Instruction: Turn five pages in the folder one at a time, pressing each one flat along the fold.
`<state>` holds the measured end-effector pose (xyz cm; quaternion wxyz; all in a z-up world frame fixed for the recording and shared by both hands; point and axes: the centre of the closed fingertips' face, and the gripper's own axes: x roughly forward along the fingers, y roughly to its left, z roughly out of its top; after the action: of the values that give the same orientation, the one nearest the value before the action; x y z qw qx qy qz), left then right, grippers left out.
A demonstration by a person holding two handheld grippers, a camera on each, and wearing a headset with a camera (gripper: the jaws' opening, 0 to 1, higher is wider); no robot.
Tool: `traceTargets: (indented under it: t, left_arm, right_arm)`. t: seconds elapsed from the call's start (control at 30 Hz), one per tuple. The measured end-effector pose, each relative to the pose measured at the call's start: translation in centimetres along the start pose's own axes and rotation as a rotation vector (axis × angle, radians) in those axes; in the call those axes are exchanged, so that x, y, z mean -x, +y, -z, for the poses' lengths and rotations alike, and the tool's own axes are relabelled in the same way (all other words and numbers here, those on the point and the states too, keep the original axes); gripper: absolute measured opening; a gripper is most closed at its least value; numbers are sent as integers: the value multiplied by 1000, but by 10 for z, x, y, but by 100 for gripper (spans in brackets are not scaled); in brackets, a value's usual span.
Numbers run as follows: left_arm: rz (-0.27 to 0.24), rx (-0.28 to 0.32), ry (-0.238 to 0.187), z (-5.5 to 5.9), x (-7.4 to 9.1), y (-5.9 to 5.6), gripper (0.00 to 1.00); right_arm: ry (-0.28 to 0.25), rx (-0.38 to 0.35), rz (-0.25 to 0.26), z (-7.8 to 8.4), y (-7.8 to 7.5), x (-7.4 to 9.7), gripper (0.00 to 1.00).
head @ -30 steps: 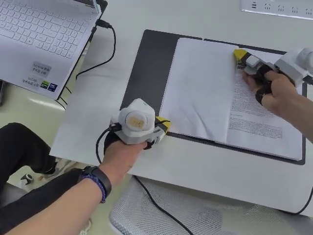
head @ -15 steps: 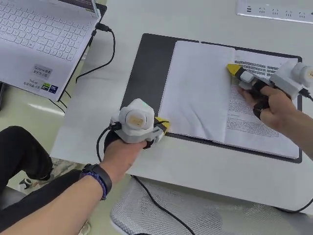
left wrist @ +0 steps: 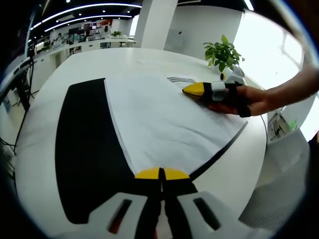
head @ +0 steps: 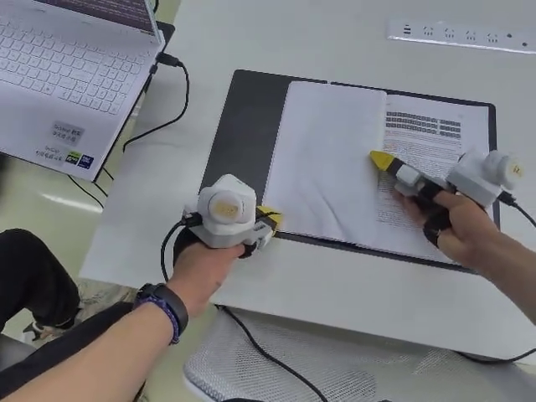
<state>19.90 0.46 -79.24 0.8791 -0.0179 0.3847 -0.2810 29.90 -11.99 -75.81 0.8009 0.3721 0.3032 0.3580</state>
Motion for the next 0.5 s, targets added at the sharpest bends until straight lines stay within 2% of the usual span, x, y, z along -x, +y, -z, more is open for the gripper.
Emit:
traceTargets:
  t: [0.17,0.5]
  left_arm:
    - [-3,-3,-1,0,0,0,0]
    - [-4,-5,-6,0,2,0,0]
  right_arm:
    - [20,13,-12,20,11,12,0]
    - [47,11,-22,45,23,28,0]
